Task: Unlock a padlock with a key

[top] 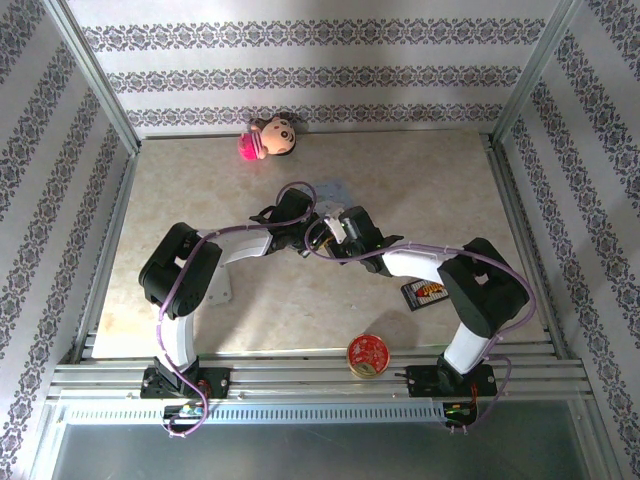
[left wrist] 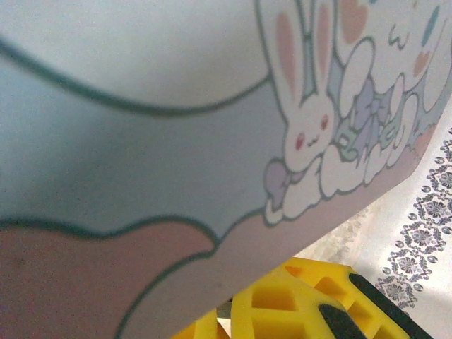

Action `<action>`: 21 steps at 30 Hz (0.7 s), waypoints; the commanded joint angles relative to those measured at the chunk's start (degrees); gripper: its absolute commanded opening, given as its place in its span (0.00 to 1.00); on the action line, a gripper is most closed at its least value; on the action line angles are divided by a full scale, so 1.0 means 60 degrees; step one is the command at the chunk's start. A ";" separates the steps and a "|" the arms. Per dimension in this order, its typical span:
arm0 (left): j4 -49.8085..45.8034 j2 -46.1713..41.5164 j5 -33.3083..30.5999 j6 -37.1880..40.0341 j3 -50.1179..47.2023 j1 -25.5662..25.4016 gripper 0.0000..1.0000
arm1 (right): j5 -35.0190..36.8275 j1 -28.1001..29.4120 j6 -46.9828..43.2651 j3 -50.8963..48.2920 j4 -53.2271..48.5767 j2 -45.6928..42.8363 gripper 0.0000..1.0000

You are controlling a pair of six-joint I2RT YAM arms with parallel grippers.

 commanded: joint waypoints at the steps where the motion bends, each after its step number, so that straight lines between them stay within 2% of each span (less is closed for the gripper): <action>1: -0.0074 -0.0202 0.0498 -0.0378 0.0105 0.0006 0.00 | -0.0074 0.0278 -0.0335 -0.0028 -0.0187 0.0280 0.34; 12: -0.0190 -0.0099 0.0730 -0.0374 0.0222 0.0009 0.00 | -0.0039 0.0349 0.0044 -0.1374 0.0875 -0.0851 0.35; 21: -0.0250 -0.0222 0.0969 -0.0437 0.0203 0.0010 0.00 | 0.0345 0.0491 -0.0225 -0.1152 0.0981 -0.0197 0.35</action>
